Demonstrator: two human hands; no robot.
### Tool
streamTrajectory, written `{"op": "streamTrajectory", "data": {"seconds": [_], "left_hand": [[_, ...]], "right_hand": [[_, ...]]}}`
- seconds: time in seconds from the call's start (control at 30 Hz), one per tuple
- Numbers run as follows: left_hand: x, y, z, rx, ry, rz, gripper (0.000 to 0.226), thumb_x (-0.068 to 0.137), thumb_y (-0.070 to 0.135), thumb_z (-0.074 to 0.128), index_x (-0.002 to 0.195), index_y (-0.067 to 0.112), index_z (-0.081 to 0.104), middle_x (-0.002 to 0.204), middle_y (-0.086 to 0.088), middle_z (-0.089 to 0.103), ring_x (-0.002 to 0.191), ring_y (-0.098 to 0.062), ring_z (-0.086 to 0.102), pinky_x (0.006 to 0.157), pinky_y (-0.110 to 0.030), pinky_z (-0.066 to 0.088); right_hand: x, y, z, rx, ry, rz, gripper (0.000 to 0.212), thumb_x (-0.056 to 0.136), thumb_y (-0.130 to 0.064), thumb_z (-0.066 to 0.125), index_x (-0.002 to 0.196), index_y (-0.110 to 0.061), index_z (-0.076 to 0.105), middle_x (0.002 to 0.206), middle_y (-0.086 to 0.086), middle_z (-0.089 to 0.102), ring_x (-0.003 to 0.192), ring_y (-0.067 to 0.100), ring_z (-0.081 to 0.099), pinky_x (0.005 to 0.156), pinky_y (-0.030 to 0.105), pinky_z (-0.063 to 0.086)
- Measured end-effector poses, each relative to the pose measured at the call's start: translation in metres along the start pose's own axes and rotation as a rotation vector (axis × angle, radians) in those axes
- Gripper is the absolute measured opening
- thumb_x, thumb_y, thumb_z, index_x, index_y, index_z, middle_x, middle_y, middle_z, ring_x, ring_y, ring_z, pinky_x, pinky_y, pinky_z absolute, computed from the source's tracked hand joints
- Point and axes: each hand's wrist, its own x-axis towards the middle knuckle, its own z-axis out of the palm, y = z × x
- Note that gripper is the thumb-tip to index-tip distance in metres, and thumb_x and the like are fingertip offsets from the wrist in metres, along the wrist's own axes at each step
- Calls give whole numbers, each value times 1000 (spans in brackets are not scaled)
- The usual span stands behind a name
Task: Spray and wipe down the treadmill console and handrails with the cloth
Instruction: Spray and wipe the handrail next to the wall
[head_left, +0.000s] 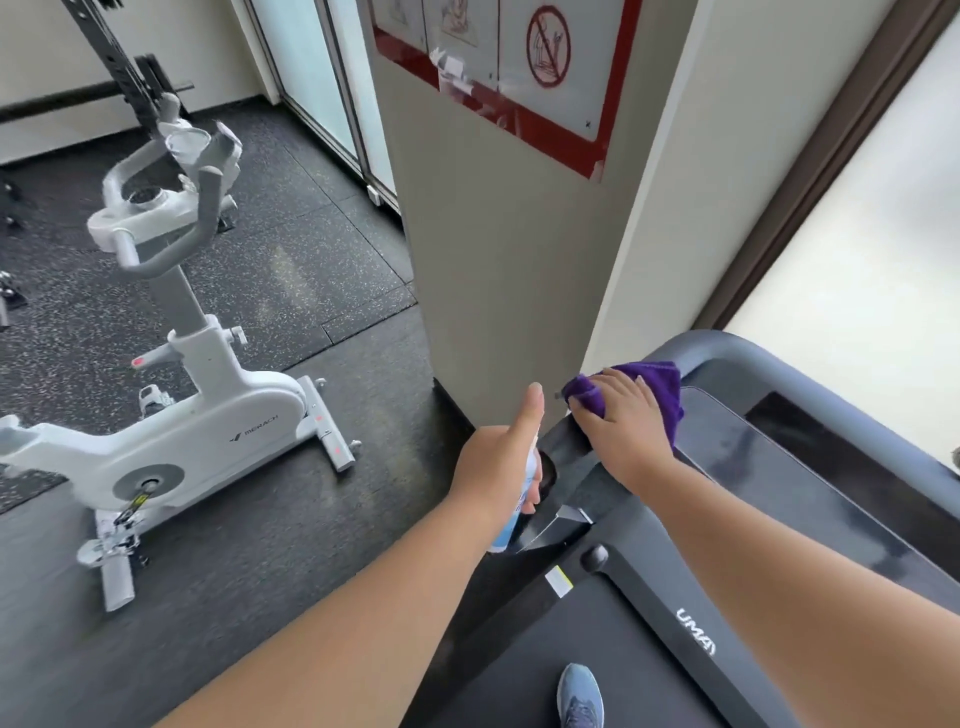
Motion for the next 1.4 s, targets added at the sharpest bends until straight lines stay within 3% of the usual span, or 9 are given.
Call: {"op": "streamTrajectory", "data": {"seconds": [0.2, 0.4, 0.6, 0.77, 0.9, 1.0, 1.17, 1.27, 1.4], "left_hand": [[-9, -12, -53, 24, 23, 24, 86, 68, 100, 44, 41, 19, 49, 50, -6, 56, 42, -21, 56, 47, -25, 49], [-14, -13, -67, 33, 25, 33, 86, 66, 101, 43, 39, 19, 49, 50, -6, 56, 40, -21, 55, 42, -23, 48], [-11, -6, -55, 42, 75, 16, 86, 87, 91, 45, 52, 13, 53, 50, -6, 57, 40, -20, 55, 41, -21, 48], [-4, 0, -12, 42, 51, -7, 87, 78, 96, 45, 46, 16, 51, 52, -6, 58, 41, -20, 57, 44, -22, 50], [7, 5, 27, 20, 47, -40, 85, 70, 99, 48, 45, 18, 52, 53, -6, 58, 42, -22, 56, 46, -26, 51], [15, 9, 54, 8, 57, -70, 85, 69, 99, 50, 49, 16, 53, 53, -8, 58, 42, -22, 55, 46, -25, 52], [22, 14, 88, -2, 69, -106, 86, 71, 97, 50, 56, 13, 51, 54, -8, 55, 40, -20, 53, 42, -21, 48], [26, 18, 102, 6, 90, -106, 85, 66, 99, 48, 51, 16, 50, 55, -8, 55, 42, -21, 55, 42, -22, 49], [29, 19, 116, 24, 114, -111, 85, 66, 100, 46, 47, 17, 51, 56, -8, 57, 43, -23, 56, 42, -22, 49]], "right_hand": [[-49, -57, 40, -102, -61, -50, 47, 93, -55, 37, 117, -31, 69, 132, -12, 64, 140, 15, 43, 127, 42, 14], [-74, -75, 63, -195, -47, -171, 38, 94, -53, 43, 108, -28, 68, 114, -12, 67, 121, 16, 55, 121, 35, 23], [-56, -39, 42, -198, 0, -275, 41, 95, -51, 44, 120, -28, 67, 126, -12, 67, 131, 16, 54, 122, 34, 22], [-19, 3, 8, -64, 49, -167, 37, 99, -46, 48, 124, -25, 66, 131, -9, 67, 130, 18, 53, 121, 41, 31], [19, 58, -30, 20, 81, -126, 31, 103, -38, 53, 125, -21, 68, 133, -6, 68, 131, 19, 52, 116, 34, 31], [43, 97, -53, 96, 79, -56, 34, 105, -35, 53, 132, -19, 66, 139, -1, 65, 136, 23, 51, 119, 40, 32], [66, 129, -68, 99, 37, -38, 43, 103, -47, 43, 132, -23, 64, 137, -6, 66, 134, 21, 52, 116, 48, 36], [64, 122, -65, 91, 55, -18, 47, 103, -48, 40, 140, -26, 58, 147, -7, 59, 143, 20, 43, 122, 47, 29], [37, 113, -58, 161, 52, 46, 57, 106, -45, 44, 160, -29, 36, 166, -11, 34, 156, 10, 22, 128, 33, 7]]}}
